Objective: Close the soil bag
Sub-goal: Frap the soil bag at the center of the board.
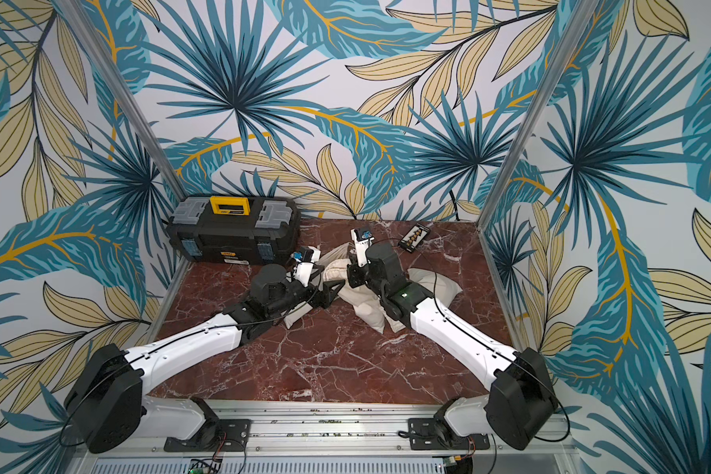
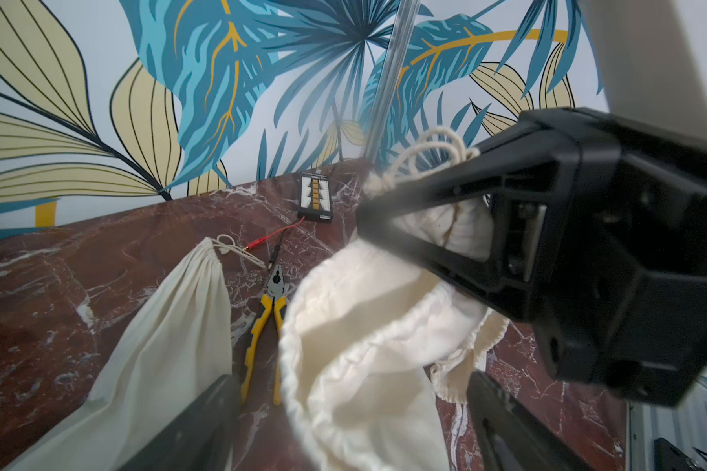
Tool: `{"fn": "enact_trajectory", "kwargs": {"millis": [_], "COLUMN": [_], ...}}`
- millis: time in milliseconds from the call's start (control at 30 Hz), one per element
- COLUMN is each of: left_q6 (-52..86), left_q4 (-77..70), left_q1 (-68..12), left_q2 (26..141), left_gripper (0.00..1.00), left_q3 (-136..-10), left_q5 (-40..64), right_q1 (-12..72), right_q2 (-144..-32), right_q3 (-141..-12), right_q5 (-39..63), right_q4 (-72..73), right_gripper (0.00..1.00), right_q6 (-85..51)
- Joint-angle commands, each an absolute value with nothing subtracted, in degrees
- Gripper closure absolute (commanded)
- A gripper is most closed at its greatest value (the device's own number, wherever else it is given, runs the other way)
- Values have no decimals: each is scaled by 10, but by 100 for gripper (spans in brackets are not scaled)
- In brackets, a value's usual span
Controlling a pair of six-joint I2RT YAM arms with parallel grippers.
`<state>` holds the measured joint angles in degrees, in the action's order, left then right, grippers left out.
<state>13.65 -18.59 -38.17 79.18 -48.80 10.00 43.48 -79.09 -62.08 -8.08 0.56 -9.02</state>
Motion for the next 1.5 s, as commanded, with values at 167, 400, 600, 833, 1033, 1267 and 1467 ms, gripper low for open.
{"fn": "enact_trajectory", "kwargs": {"millis": [167, 400, 600, 833, 1033, 1267, 1467], "left_q6": [86, -26, -40, -32, -32, -27, -28], "left_q4": [-84, 9, 17, 11, 13, 5, 7], "left_q1": [-381, -380, -381, -381, -380, -381, -381], "left_q2": [754, 717, 740, 742, 733, 730, 730], "left_gripper": [100, 100, 100, 100, 100, 100, 100], "left_q3": [-542, -619, -627, -626, -621, -614, -617], "left_q5": [-41, -57, -50, -29, -25, -21, -21], "right_q1": [411, 391, 390, 390, 389, 389, 397], "right_q2": [-757, -706, -663, -675, -729, -795, -828], "right_q3": [-595, -572, -558, -562, -624, -702, -748], "right_q5": [-95, -84, -53, -11, -38, -62, -61], "right_q4": [49, 48, 47, 46, -3, -84, -145], "right_gripper": [89, 49, 33, 27, 26, 27, 25], "right_q6": [-102, -98, -94, -99, -81, -61, -16]}}
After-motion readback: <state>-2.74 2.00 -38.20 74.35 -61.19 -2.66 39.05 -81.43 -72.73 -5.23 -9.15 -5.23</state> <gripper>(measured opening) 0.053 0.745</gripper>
